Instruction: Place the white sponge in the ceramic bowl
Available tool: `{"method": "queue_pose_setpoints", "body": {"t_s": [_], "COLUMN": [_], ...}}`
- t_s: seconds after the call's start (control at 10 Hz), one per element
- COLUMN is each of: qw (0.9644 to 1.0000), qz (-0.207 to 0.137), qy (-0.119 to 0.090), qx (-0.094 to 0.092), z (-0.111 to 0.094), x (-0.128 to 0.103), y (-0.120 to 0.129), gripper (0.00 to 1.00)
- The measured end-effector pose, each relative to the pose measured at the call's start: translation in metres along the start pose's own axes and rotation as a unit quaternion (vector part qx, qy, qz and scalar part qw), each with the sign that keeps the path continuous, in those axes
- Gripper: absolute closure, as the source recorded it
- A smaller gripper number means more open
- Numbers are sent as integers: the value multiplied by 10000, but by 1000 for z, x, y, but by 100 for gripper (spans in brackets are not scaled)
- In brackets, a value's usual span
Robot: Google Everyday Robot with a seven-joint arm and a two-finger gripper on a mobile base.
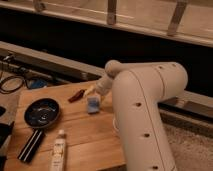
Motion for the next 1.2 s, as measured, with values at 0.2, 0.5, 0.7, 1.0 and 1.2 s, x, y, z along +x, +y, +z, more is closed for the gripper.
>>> {"method": "queue_pose_setpoints", "body": {"t_s": [0.2,0.5,0.7,1.0,1.2], "qw": [9996,9981,9958,9916,9907], "qz": [-155,-403,-657,-958,-994], "qy": [-102,-147,-149,-97,-44], "qx": [225,448,623,866,927], "z": [4,11,18,33,43], "x": [0,0,0,4,7], "y": [-5,-3,-1,1,-4], "gripper": [30,30,30,30,30]}}
